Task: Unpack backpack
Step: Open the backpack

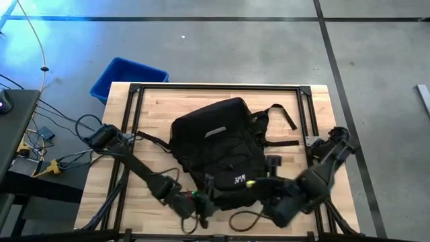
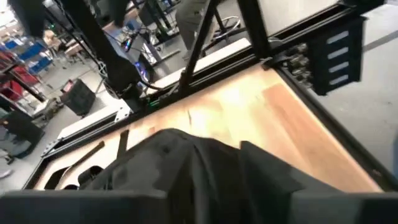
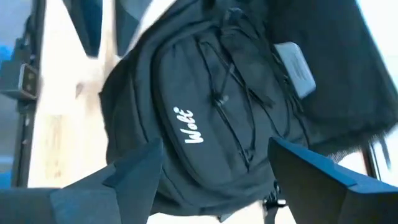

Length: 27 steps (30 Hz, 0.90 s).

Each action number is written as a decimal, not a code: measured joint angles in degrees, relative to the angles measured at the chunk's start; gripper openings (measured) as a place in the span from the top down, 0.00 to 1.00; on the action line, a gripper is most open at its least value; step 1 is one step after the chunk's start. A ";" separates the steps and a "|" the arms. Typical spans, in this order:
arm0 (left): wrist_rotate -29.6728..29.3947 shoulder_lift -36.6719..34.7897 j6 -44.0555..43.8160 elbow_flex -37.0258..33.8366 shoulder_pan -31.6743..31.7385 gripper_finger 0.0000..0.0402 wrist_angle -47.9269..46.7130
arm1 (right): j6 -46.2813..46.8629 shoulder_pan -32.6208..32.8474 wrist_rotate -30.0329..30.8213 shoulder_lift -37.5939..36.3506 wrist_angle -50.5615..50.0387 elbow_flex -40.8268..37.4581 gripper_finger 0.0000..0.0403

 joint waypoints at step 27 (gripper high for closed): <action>14.67 16.46 -18.95 27.35 -0.55 0.99 -65.71 | 24.48 7.20 3.86 -2.28 10.80 -31.93 0.32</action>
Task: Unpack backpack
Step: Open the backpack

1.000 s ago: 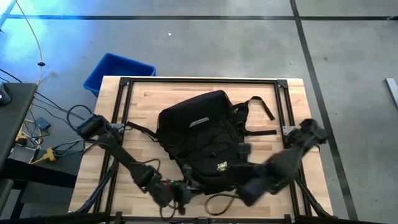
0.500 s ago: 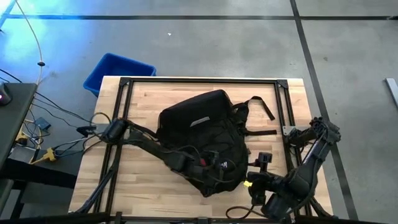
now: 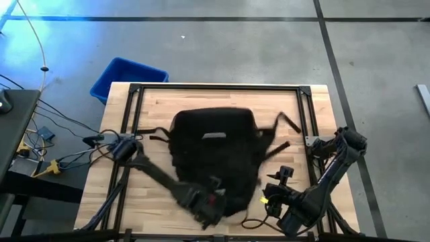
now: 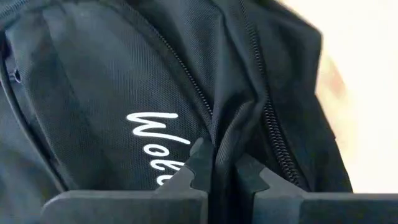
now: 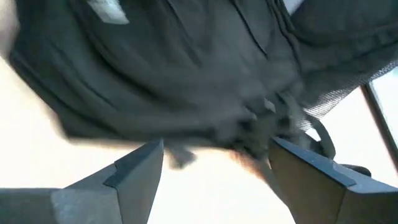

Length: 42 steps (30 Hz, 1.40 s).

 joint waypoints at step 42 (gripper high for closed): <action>-11.47 -0.72 -23.98 -0.28 -11.67 1.00 -21.48 | -5.22 -16.47 7.36 0.98 21.95 -17.27 0.75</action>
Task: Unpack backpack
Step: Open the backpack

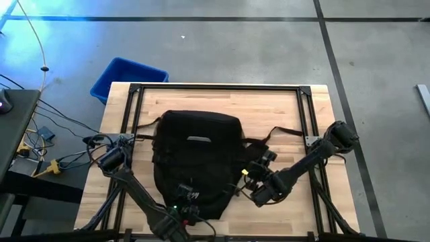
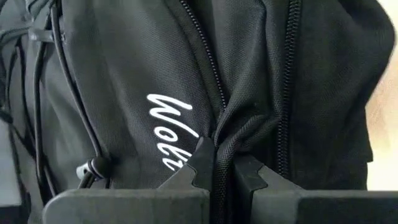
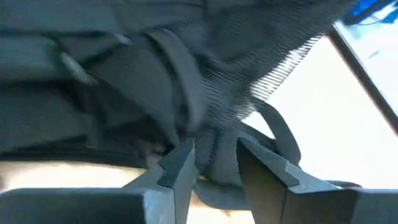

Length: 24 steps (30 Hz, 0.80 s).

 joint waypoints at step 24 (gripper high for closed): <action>-2.77 -2.16 -9.57 -11.50 -5.62 1.00 -6.67 | -38.43 4.09 -8.56 -0.04 46.89 -8.49 0.76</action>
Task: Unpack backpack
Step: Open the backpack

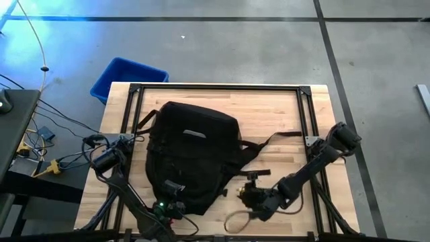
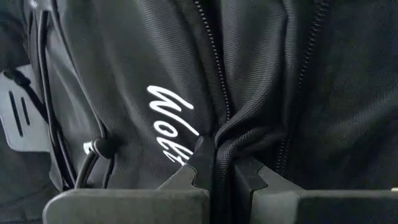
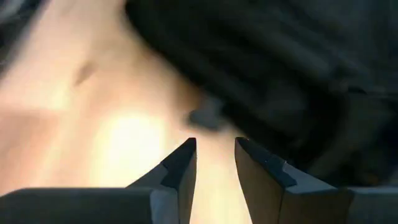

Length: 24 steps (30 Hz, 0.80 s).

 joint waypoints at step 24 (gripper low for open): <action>-3.18 -0.74 -0.41 -0.06 0.19 1.00 7.04 | 4.49 -12.76 -8.40 0.02 10.71 -6.09 0.65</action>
